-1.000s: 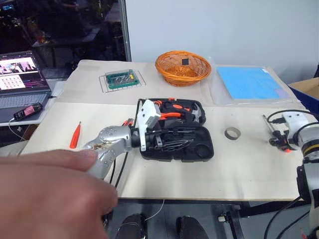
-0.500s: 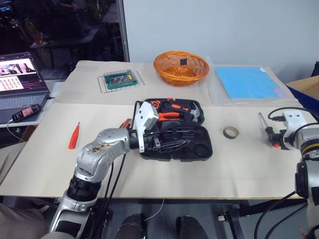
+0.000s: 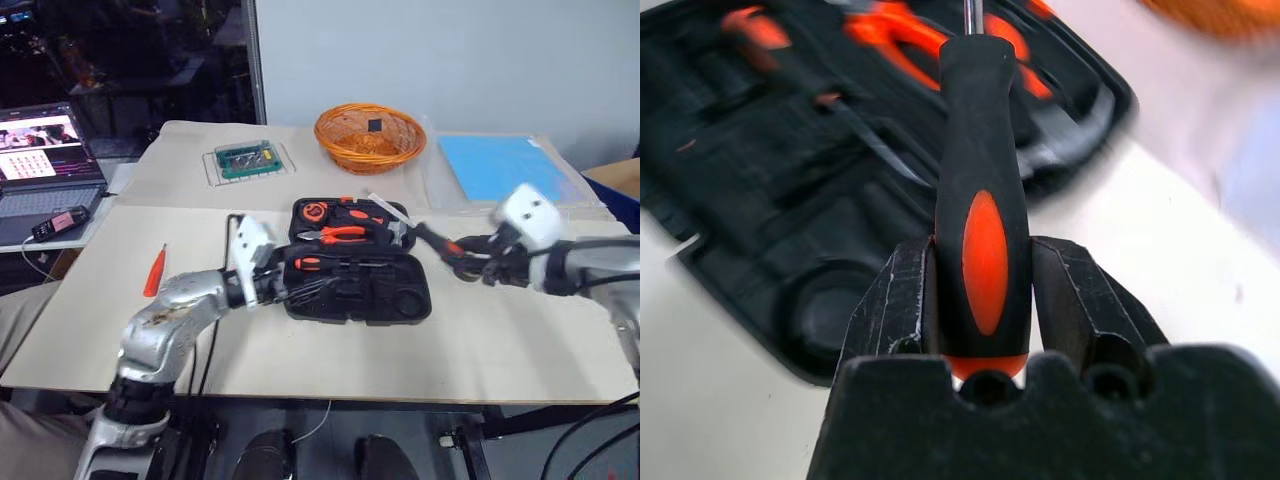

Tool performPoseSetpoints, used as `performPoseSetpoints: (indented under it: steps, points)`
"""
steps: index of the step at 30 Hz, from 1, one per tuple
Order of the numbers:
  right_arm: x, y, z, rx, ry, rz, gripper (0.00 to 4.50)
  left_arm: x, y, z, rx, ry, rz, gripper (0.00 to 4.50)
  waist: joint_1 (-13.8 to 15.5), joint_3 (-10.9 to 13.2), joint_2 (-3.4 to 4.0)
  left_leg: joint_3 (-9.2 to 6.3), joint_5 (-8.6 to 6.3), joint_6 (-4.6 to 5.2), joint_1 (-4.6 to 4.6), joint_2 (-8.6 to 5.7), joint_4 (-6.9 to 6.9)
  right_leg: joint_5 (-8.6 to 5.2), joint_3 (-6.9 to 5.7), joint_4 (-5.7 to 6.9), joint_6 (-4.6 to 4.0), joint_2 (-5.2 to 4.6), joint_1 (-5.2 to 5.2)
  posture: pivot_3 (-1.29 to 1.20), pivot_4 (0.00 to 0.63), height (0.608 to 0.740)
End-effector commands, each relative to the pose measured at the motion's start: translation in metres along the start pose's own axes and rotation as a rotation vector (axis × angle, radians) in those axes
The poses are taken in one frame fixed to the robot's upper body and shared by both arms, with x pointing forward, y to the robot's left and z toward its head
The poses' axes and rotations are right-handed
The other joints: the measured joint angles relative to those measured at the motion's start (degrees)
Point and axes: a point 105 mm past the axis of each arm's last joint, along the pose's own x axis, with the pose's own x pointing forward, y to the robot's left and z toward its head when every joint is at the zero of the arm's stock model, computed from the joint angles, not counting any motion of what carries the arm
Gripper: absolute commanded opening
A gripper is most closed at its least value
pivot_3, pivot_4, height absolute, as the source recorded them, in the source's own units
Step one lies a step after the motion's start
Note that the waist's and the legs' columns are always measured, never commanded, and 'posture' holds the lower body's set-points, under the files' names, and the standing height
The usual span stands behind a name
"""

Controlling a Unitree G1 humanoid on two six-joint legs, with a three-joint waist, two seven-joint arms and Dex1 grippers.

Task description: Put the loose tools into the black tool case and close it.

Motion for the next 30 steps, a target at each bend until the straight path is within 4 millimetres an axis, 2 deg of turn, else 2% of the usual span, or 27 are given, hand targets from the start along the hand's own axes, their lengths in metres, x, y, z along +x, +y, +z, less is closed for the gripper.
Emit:
performPoseSetpoints:
  steps: [1,6,11,17,22,27,30]
  points:
    - [0.023,-0.002,0.001,-0.208,0.041,0.062,1.04,-0.021,-0.009,0.008,0.028,-0.015,-0.056,4.25,-0.5,0.0,0.0,0.04,-0.01,-0.01,-0.01,0.01,0.04,0.06,-0.03,0.02,-0.08,-0.05,-0.06,0.0,0.15,0.74]
    - [0.059,-0.015,0.002,-0.415,0.086,0.165,1.04,-0.045,-0.013,0.0,0.041,0.044,-0.054,4.25,-0.9,0.1,-0.01,0.2,-0.01,-0.03,0.01,0.04,0.08,0.18,-0.14,0.04,-0.25,-0.2,-0.18,0.0,0.15,0.74]
    - [0.079,-0.004,0.006,-0.465,0.056,0.3,1.04,-0.056,-0.011,0.001,0.051,0.062,-0.013,4.25,-0.2,0.1,-0.07,0.18,-0.01,-0.03,-0.02,0.1,0.04,0.12,-0.31,0.04,-0.15,-0.2,-0.19,0.0,0.15,0.74]
    - [0.09,0.007,0.011,-0.474,0.023,0.362,1.04,-0.059,-0.013,-0.001,0.05,0.068,0.009,4.25,-0.4,0.1,-0.07,0.23,-0.09,0.01,-0.06,0.1,0.03,0.11,-0.29,0.05,-0.11,-0.22,-0.18,0.0,0.15,0.74]
    - [0.104,-0.005,0.002,-0.444,0.063,0.322,1.04,-0.059,-0.014,0.0,0.053,0.066,0.021,4.25,-0.6,0.1,-0.07,0.22,-0.11,-0.13,0.03,0.13,0.03,0.13,-0.3,0.12,-0.14,-0.21,-0.17,0.0,0.15,0.74]
    - [0.104,-0.011,0.005,-0.399,0.044,0.315,1.04,-0.06,-0.014,0.002,0.059,0.07,0.032,4.25,-0.5,0.1,-0.07,0.22,-0.1,-0.19,0.11,0.12,0.04,0.19,-0.3,0.13,-0.23,-0.27,-0.19,0.0,0.15,0.74]
    - [0.103,-0.012,0.001,-0.404,0.062,0.32,1.04,-0.061,-0.013,0.003,0.062,0.071,0.035,4.25,-0.5,0.1,-0.07,0.24,-0.11,-0.21,0.08,0.12,0.02,0.18,-0.3,0.13,-0.23,-0.32,-0.22,0.0,0.15,0.74]
